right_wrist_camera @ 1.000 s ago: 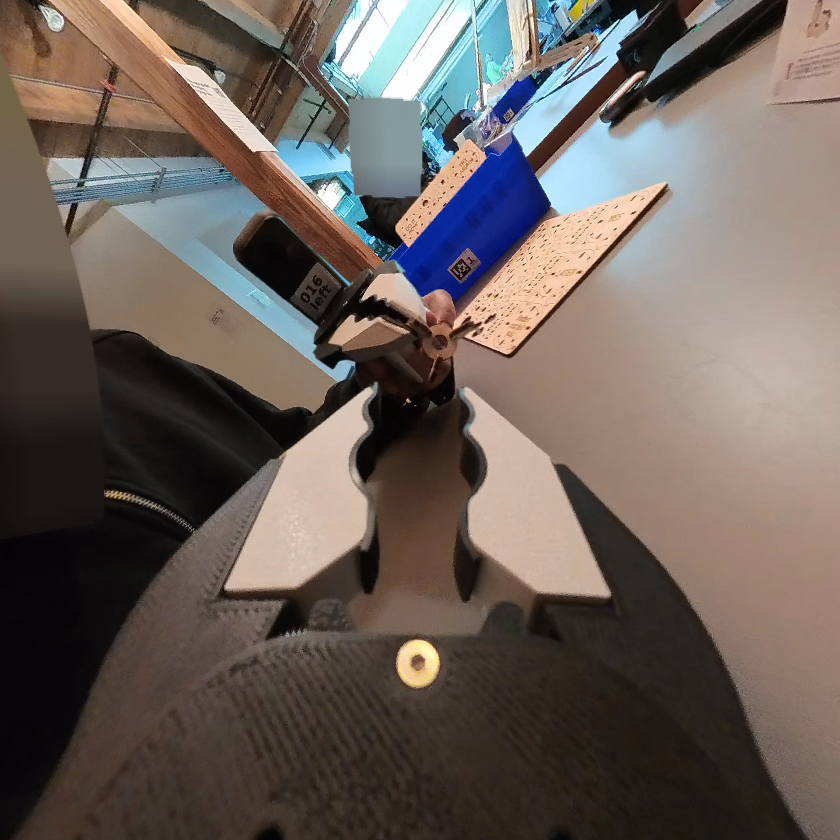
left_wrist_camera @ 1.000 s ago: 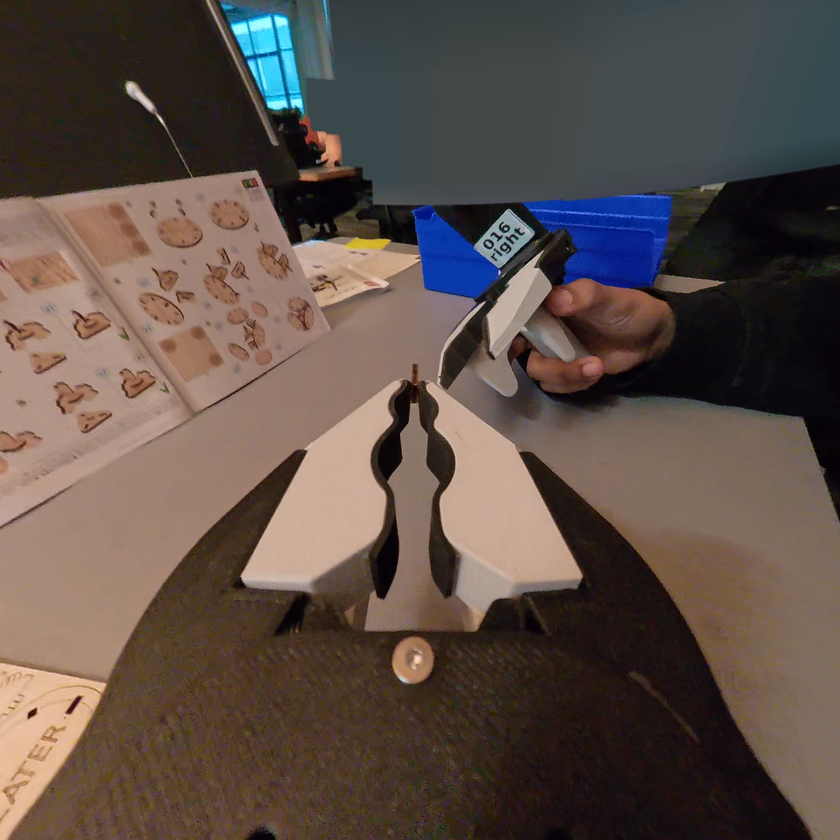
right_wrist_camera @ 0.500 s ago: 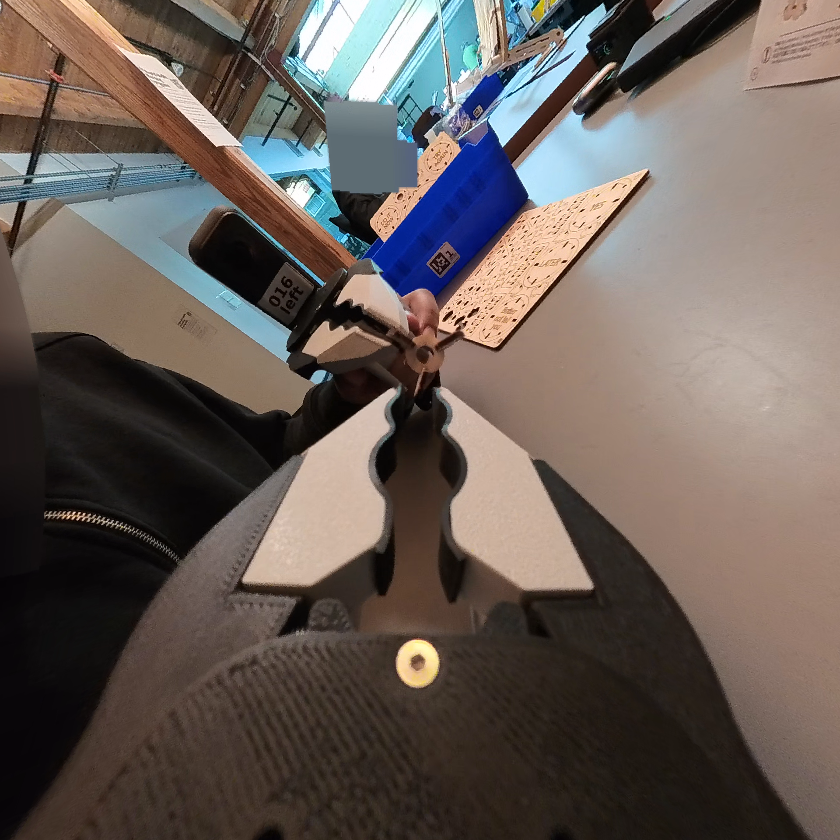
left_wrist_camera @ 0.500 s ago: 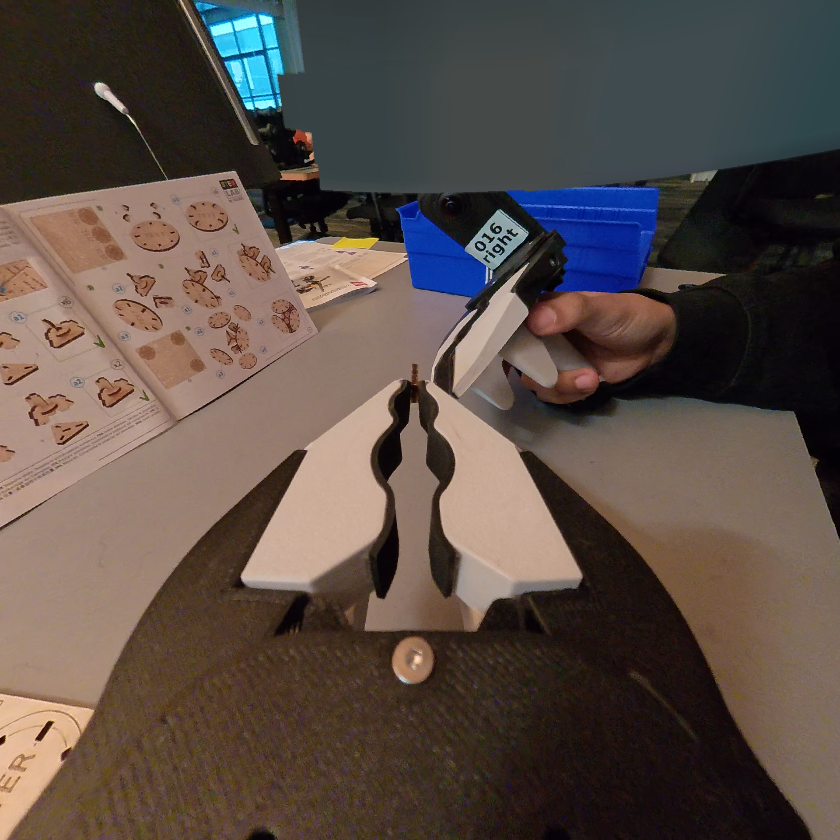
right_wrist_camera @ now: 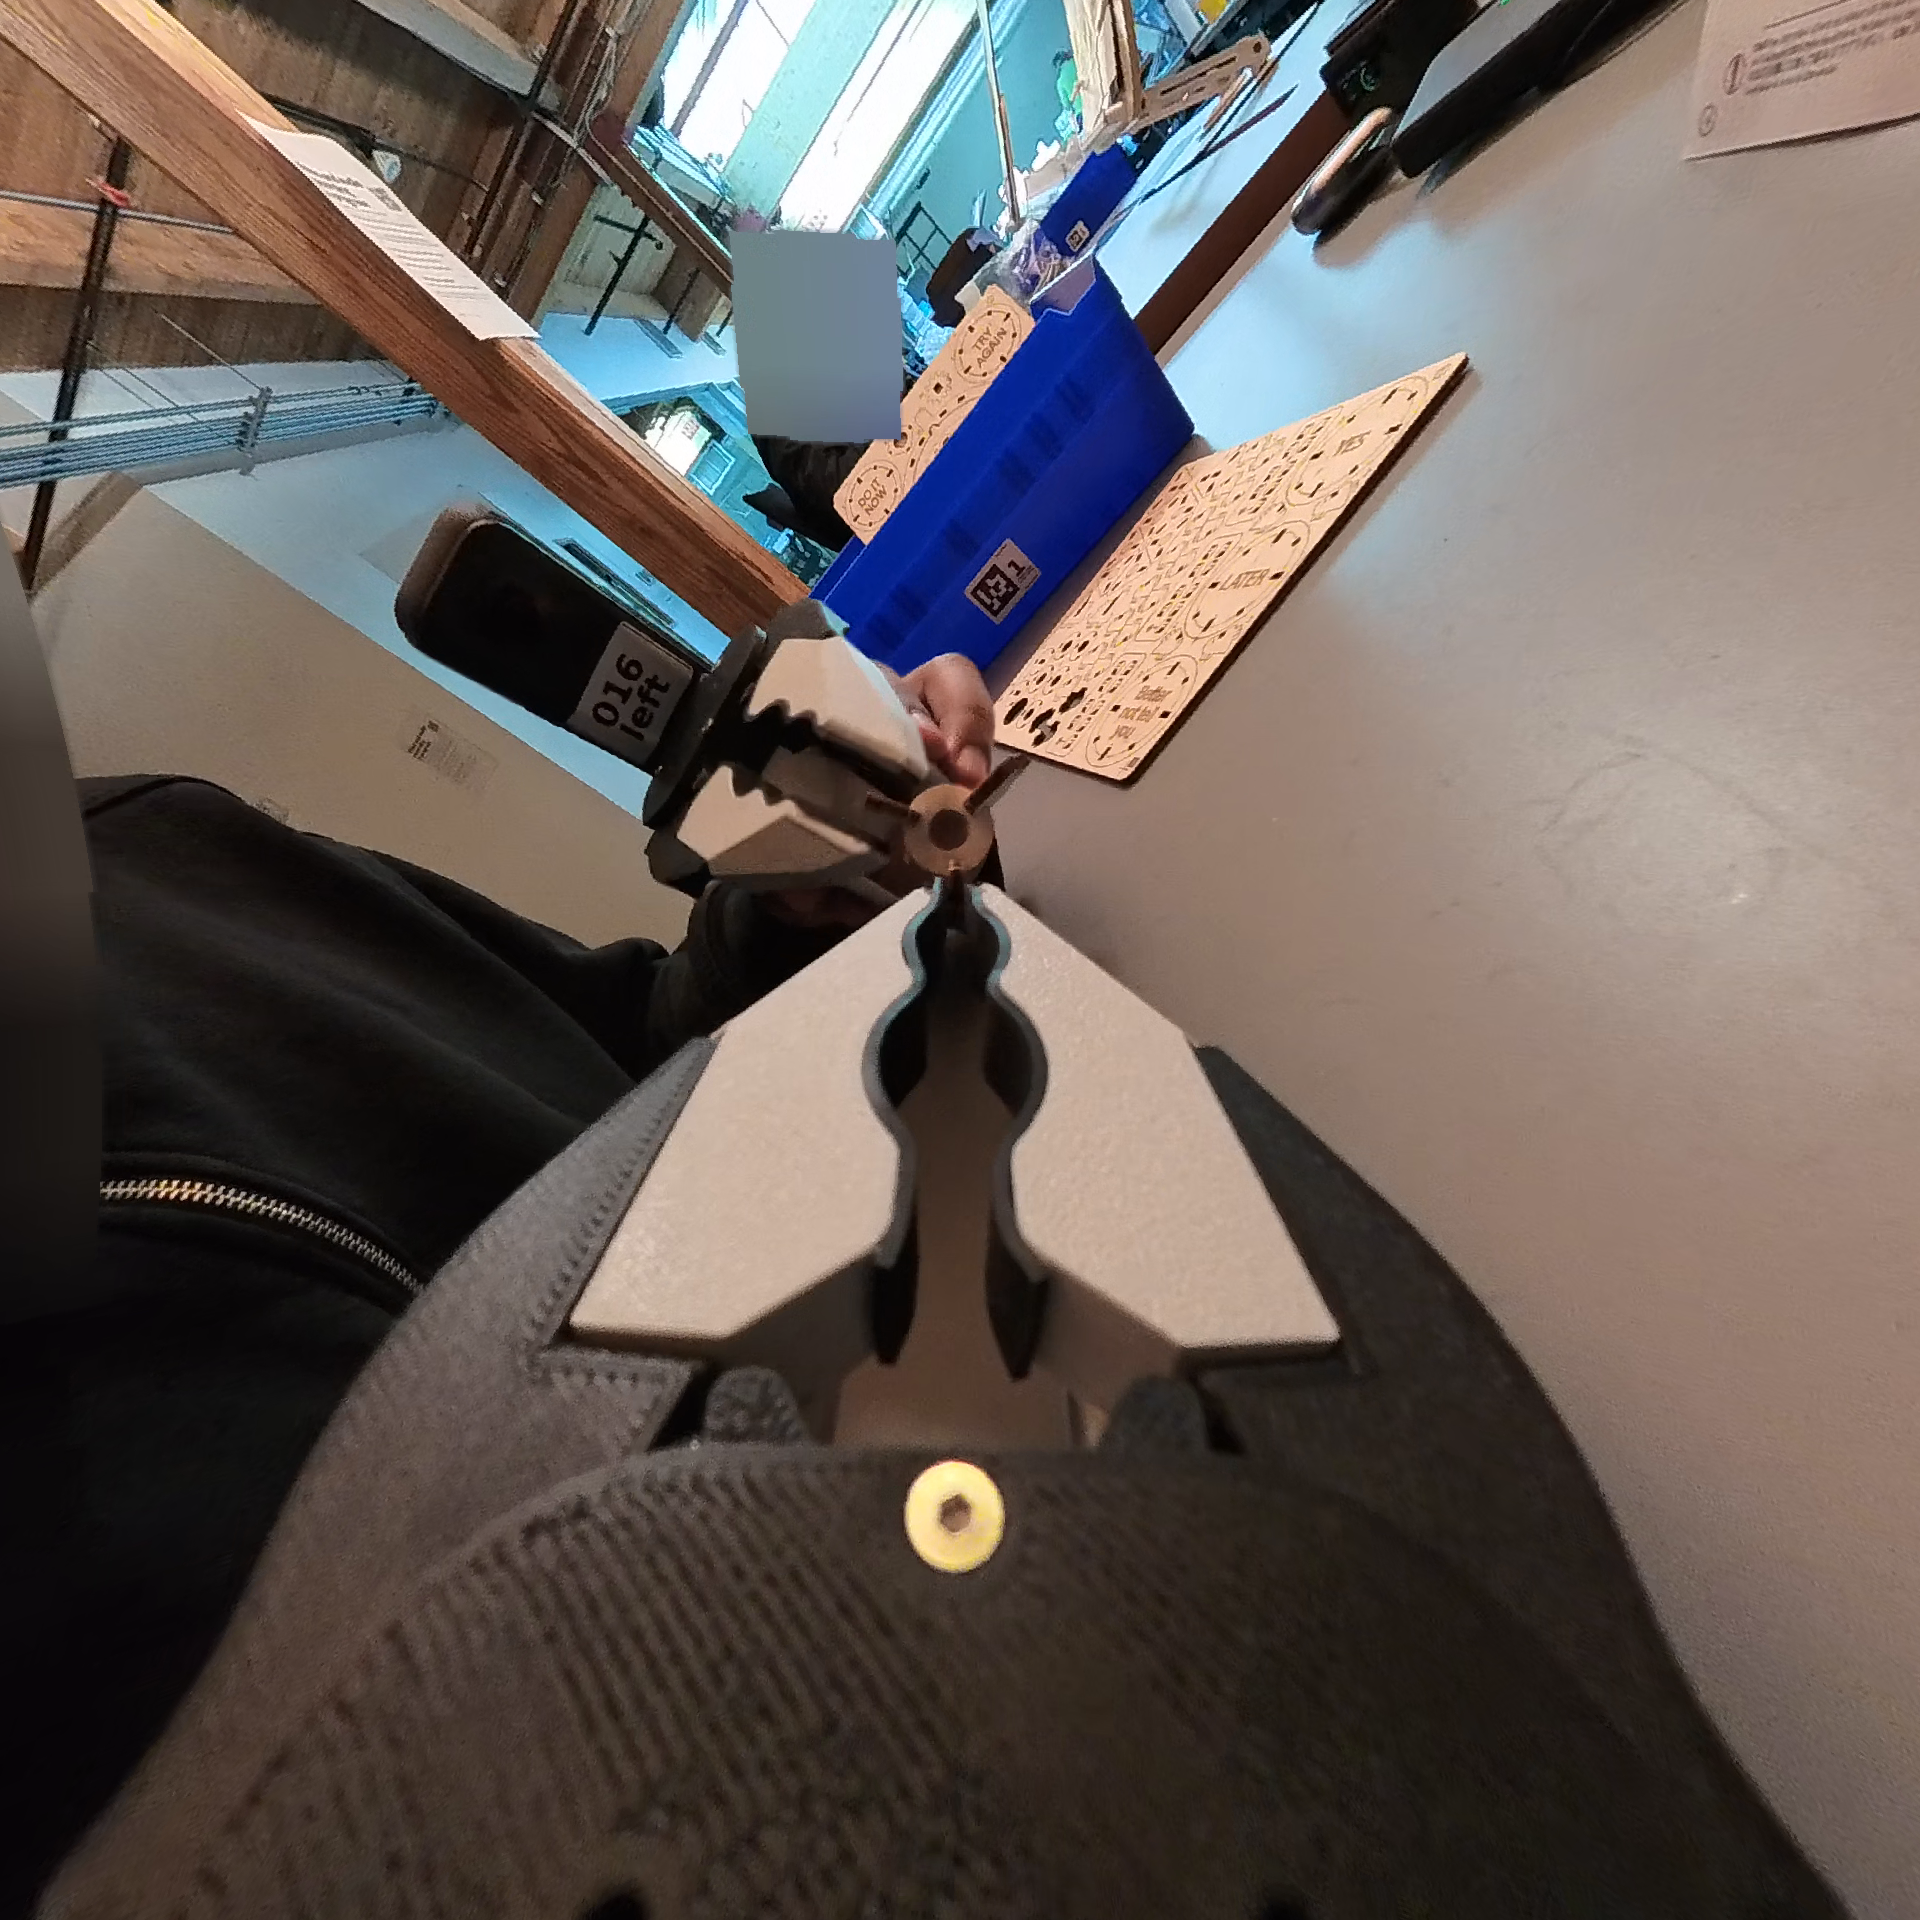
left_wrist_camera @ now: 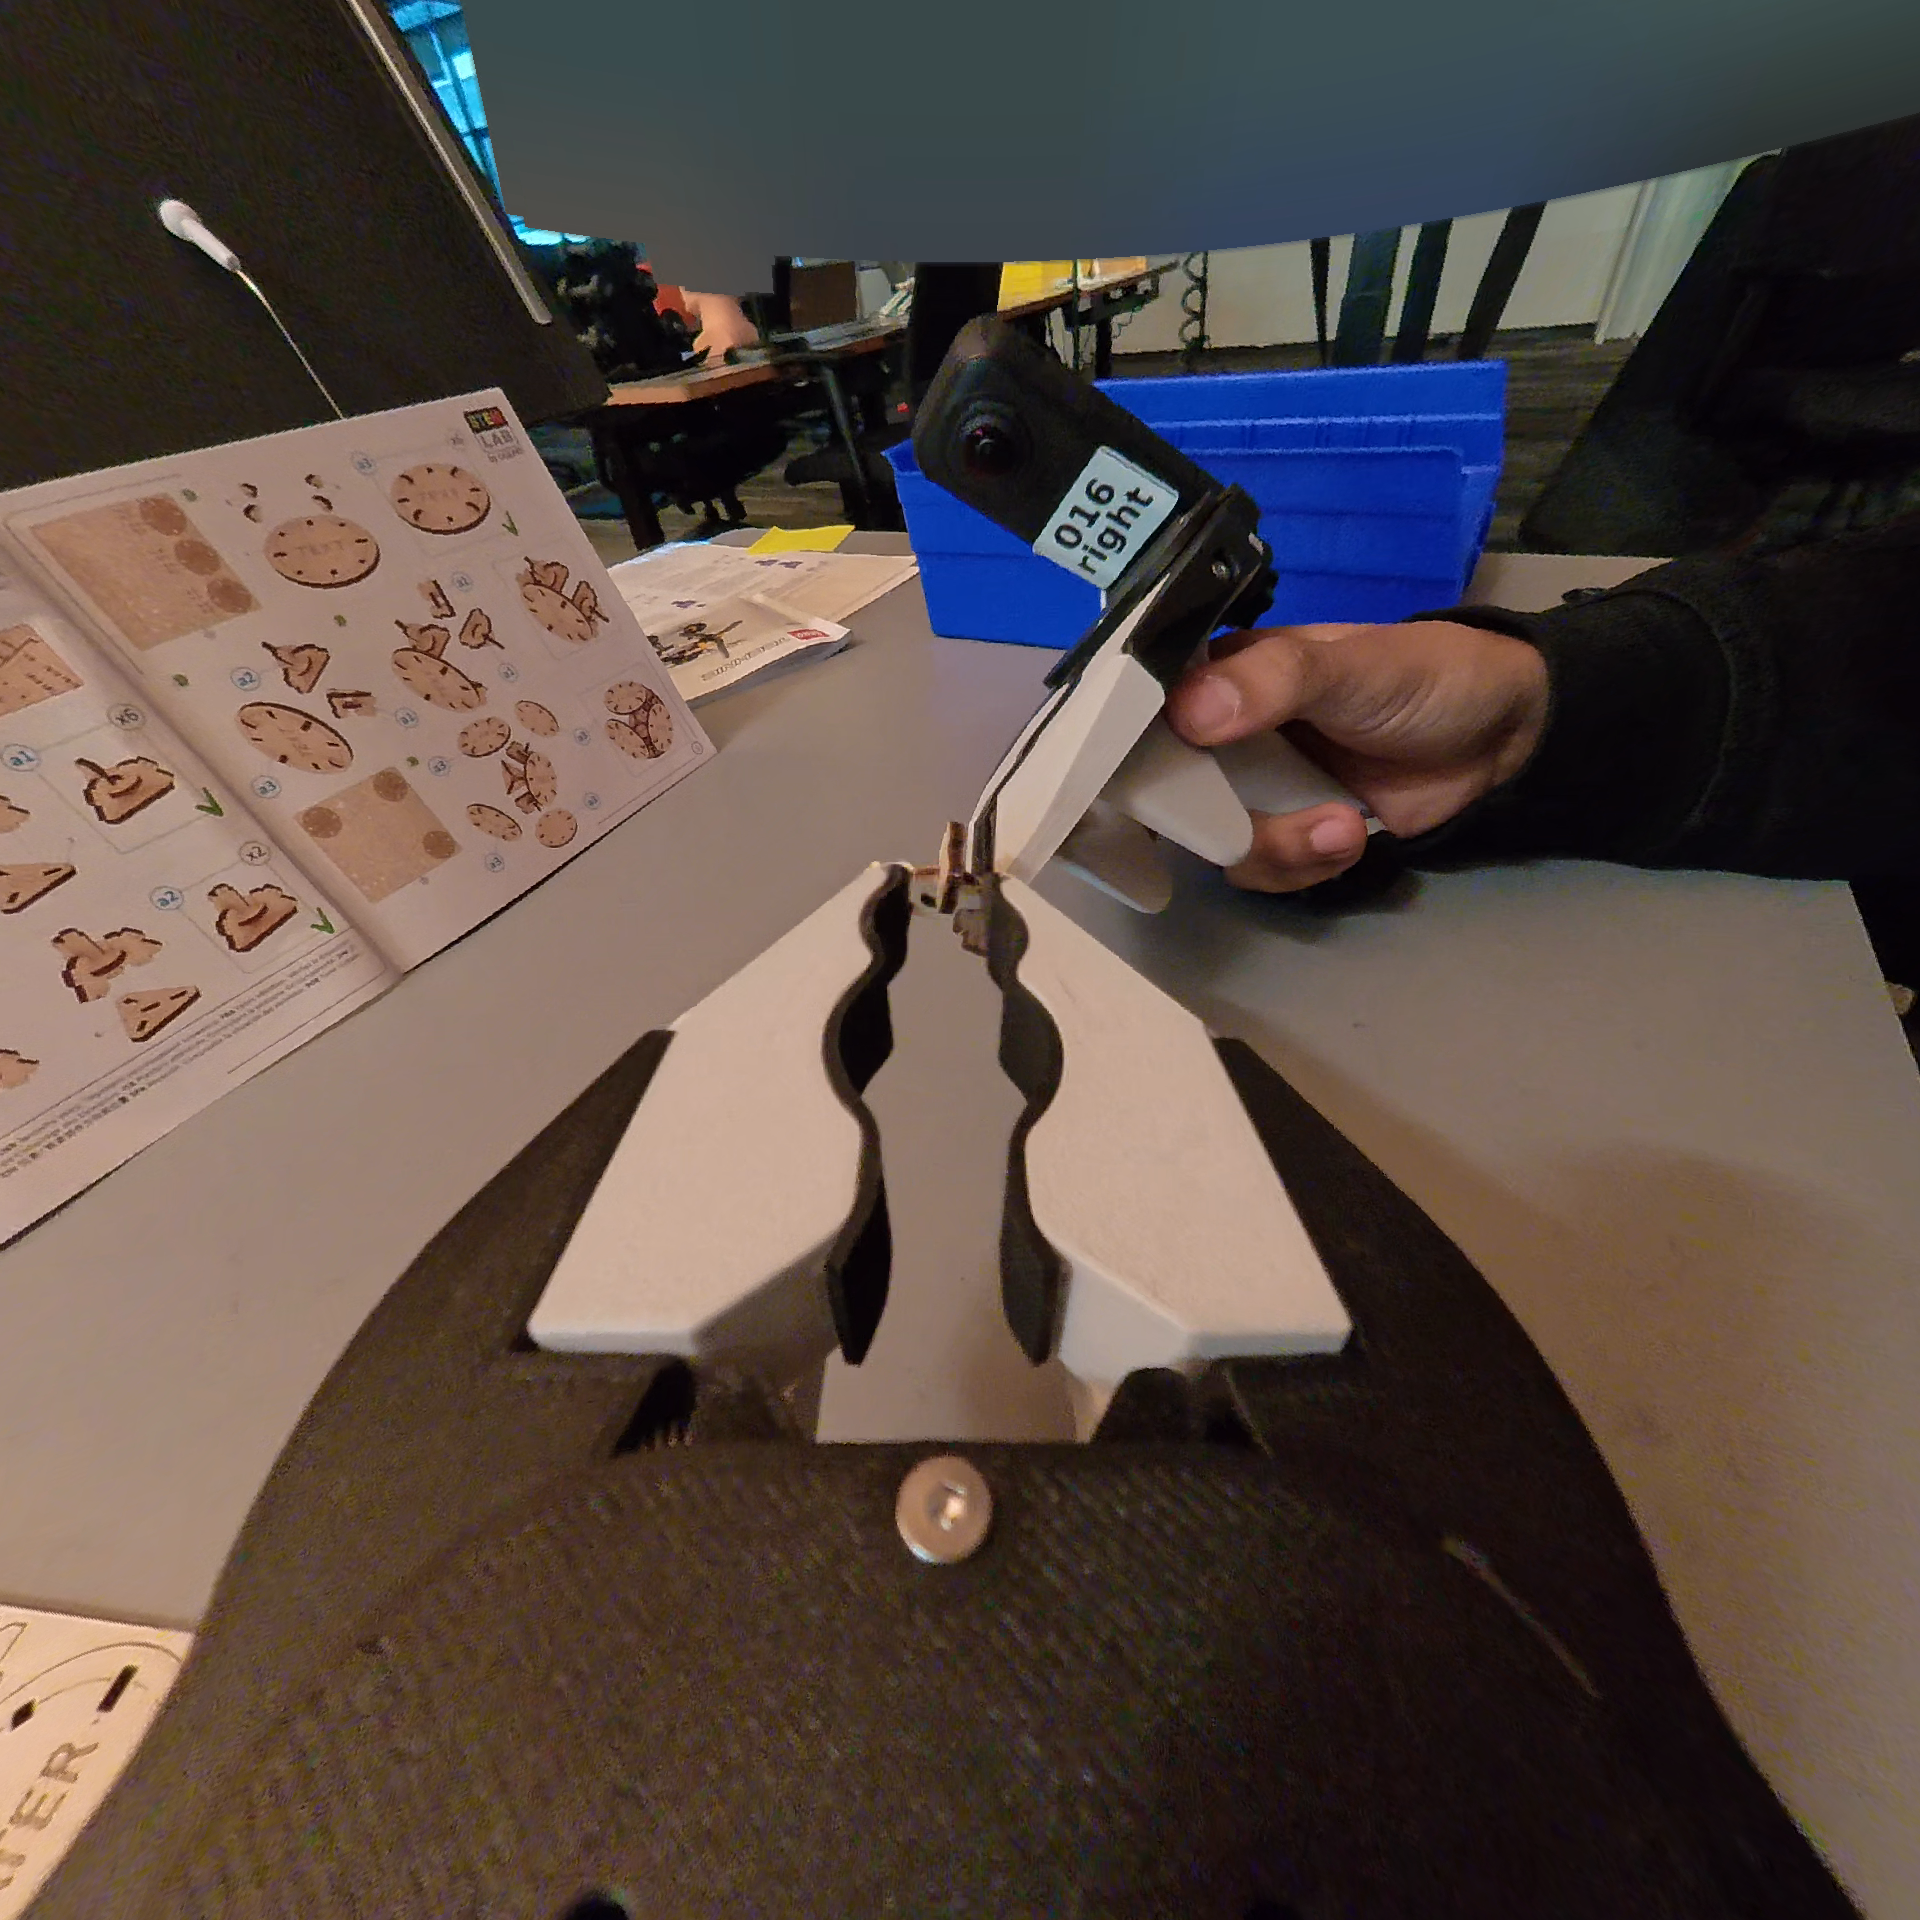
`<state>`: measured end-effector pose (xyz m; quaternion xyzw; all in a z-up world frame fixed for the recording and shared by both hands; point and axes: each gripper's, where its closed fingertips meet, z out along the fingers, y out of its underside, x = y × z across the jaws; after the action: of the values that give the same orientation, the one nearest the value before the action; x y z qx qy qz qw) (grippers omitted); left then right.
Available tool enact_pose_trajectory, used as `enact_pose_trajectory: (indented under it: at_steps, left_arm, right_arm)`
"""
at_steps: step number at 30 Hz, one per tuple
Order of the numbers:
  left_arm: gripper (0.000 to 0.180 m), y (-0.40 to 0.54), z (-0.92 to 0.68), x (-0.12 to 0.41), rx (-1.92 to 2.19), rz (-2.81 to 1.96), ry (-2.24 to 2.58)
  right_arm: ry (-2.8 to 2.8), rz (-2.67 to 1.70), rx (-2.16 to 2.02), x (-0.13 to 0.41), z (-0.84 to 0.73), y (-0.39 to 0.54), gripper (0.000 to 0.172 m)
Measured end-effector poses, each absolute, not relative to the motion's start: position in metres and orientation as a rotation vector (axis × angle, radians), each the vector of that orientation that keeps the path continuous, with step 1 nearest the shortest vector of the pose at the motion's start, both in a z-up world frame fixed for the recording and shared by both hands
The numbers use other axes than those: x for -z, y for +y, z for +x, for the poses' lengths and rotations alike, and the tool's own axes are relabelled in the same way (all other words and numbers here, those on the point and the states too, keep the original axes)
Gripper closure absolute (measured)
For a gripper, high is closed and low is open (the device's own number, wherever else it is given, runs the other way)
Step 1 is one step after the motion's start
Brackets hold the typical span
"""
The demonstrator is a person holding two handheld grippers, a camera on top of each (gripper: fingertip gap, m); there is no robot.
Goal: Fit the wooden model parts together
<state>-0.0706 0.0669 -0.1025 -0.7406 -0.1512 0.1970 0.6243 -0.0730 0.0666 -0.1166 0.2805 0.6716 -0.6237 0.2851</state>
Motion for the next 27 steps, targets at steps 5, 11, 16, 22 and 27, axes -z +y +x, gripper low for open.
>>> enact_pose_trajectory:
  at_steps: [5, 11, 16, 22, 27]
  left_arm:
    - [0.150, 0.062, -0.075, 0.104, -0.440, -1.694, -0.386]
    - [0.150, 0.056, -0.081, 0.104, -0.447, -1.682, -0.435]
    - [0.152, 0.056, -0.083, 0.107, -0.453, -1.697, -0.446]
    - [0.153, 0.055, -0.085, 0.107, -0.451, -1.691, -0.455]
    - [0.154, 0.055, -0.085, 0.107, -0.450, -1.693, -0.454]
  right_arm:
    - [1.956, 0.744, 1.667, 0.123, -0.078, 0.073, 0.171]
    - [2.690, 0.663, 1.486, 0.153, -0.094, 0.097, 0.171]
    - [2.955, 0.614, 1.180, 0.174, -0.084, 0.107, 0.171]
    - [2.983, 0.658, 1.027, 0.182, -0.078, 0.114, 0.171]
    - [2.980, 0.669, 0.966, 0.190, -0.077, 0.117, 0.171]
